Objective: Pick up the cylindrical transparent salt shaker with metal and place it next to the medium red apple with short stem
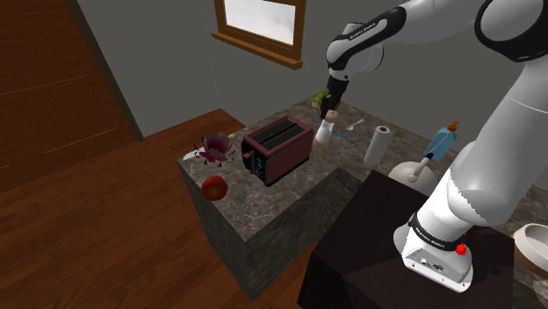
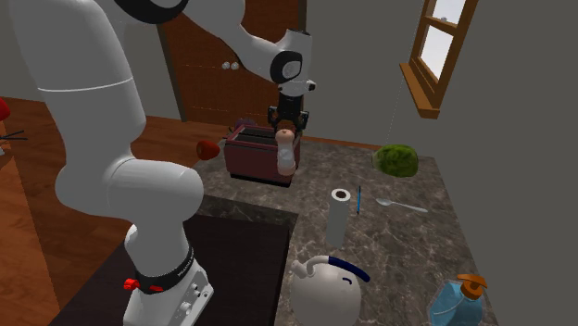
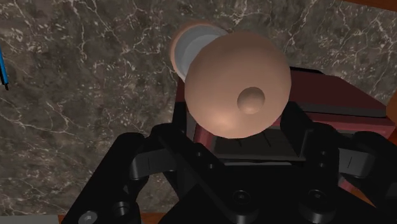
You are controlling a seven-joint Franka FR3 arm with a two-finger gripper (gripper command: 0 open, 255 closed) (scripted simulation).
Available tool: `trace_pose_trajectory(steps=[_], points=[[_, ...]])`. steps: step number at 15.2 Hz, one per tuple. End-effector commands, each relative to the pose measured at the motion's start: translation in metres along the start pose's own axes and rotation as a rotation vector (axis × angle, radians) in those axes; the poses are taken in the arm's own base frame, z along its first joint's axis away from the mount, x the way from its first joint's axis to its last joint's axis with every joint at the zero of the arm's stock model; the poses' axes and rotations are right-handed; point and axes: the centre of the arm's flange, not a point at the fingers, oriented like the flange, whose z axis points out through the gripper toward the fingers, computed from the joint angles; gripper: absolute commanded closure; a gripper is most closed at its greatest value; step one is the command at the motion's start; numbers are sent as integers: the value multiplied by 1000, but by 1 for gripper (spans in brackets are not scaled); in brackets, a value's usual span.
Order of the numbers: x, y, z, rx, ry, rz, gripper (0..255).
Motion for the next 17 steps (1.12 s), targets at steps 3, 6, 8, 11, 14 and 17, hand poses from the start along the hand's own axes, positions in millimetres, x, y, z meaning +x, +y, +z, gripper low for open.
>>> trace_pose_trajectory(steps=[3, 6, 8, 11, 14, 17], points=[[2, -2, -21, 0, 0, 0, 255], [3, -5, -37, 0, 0, 0, 255], [4, -6, -47, 0, 0, 0, 255], [5, -8, -63, 0, 0, 0, 255], [7, -10, -79, 0, 0, 0, 255], [8, -13, -94, 0, 0, 0, 255]])
